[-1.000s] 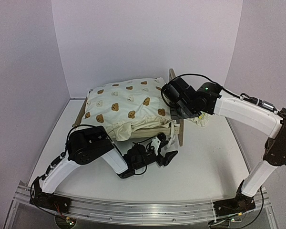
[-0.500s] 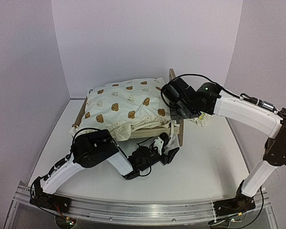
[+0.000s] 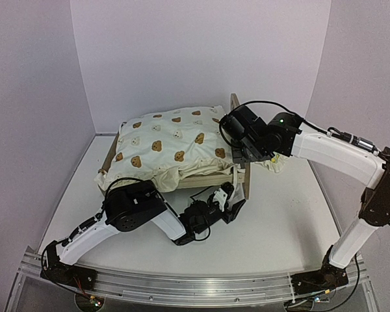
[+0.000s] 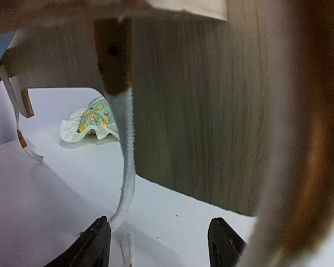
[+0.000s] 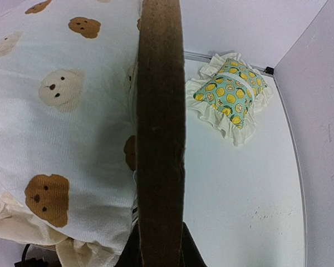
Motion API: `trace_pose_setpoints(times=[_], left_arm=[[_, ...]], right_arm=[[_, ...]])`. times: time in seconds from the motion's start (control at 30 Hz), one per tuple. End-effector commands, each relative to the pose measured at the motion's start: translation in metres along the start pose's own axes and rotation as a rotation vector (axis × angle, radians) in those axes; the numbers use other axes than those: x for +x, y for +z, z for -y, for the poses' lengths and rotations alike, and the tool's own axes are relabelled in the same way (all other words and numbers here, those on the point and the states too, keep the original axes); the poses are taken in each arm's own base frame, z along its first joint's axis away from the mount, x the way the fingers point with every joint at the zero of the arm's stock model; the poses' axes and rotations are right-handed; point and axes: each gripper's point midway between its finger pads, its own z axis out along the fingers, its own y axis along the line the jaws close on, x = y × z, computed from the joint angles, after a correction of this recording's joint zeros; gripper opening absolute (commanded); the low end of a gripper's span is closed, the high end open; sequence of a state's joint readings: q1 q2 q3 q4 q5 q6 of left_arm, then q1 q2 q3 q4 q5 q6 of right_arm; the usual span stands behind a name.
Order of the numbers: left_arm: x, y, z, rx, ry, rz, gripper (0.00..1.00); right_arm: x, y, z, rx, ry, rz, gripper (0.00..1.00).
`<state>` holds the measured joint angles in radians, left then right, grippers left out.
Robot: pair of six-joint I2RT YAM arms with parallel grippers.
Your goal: Set up the pet bed
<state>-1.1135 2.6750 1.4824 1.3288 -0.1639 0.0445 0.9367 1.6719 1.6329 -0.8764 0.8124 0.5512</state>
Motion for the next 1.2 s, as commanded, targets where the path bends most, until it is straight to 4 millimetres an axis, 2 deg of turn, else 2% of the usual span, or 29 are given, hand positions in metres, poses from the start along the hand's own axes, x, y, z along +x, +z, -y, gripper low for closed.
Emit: trace_pose_setpoints(times=[0.0,0.2,0.33,0.5,0.6,0.67,0.83,1.0,1.1,1.17], left_arm=[[-0.096,-0.016,-0.028,-0.095,-0.077,0.450,0.58],[-0.097,-0.013,-0.032,-0.130,-0.061,0.444,0.54],[-0.097,-0.018,-0.037,-0.168,-0.039,0.438,0.51],[-0.099,-0.021,-0.040,-0.226,0.011,0.429,0.73],[-0.101,-0.019,-0.039,-0.225,0.023,0.434,0.75],[-0.100,-0.017,-0.036,-0.213,0.028,0.438,0.73],[-0.099,-0.012,-0.033,-0.200,0.018,0.458,0.60],[-0.102,-0.009,-0.029,-0.180,0.024,0.464,0.41],[-0.102,-0.011,-0.027,-0.165,0.032,0.455,0.23],[-0.103,-0.016,-0.029,-0.168,0.030,0.451,0.02]], right_arm=[[-0.035,-0.032,-0.003,-0.045,0.047,0.128,0.00],[-0.033,-0.032,-0.004,-0.048,0.045,0.124,0.00],[-0.033,-0.033,-0.003,-0.053,0.047,0.124,0.00],[-0.031,-0.033,-0.005,-0.059,0.044,0.119,0.00],[-0.032,-0.033,-0.006,-0.062,0.046,0.118,0.00],[-0.032,-0.033,-0.007,-0.066,0.048,0.118,0.00],[-0.033,-0.034,-0.007,-0.069,0.051,0.120,0.00],[-0.033,-0.033,-0.006,-0.060,0.047,0.122,0.00],[-0.033,-0.034,-0.005,-0.058,0.049,0.125,0.00],[-0.033,-0.034,-0.005,-0.054,0.049,0.127,0.00]])
